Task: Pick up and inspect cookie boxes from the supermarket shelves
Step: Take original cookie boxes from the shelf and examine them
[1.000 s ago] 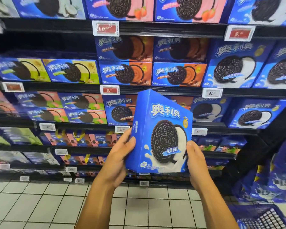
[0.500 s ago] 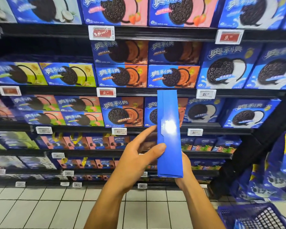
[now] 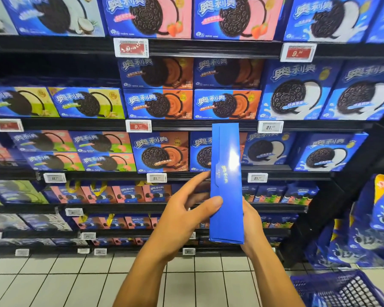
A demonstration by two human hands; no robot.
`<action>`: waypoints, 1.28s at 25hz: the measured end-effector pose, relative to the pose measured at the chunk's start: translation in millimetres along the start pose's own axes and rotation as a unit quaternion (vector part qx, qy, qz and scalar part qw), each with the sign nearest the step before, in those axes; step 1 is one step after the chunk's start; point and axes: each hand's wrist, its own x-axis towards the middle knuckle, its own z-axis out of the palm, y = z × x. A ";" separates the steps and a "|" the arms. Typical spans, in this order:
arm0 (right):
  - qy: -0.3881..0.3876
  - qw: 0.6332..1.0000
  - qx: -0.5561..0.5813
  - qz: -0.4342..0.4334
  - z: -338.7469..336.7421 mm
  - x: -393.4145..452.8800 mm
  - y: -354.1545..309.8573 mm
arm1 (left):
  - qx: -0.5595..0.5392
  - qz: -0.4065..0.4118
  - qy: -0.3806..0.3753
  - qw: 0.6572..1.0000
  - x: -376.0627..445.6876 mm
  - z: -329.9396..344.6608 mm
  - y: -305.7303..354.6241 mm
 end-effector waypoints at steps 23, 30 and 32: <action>-0.005 0.976 0.039 -0.214 11.5 -15.3 -70.8 | -0.034 0.047 0.196 0.979 47.8 -78.8 -22.0; -0.106 0.958 0.053 -0.263 26.7 -33.2 -77.6 | -0.035 0.006 0.185 0.982 71.5 -113.1 -37.0; -0.126 0.945 0.053 -0.299 38.8 -38.7 -81.0 | -0.018 -0.030 0.177 0.983 79.7 -120.9 -41.1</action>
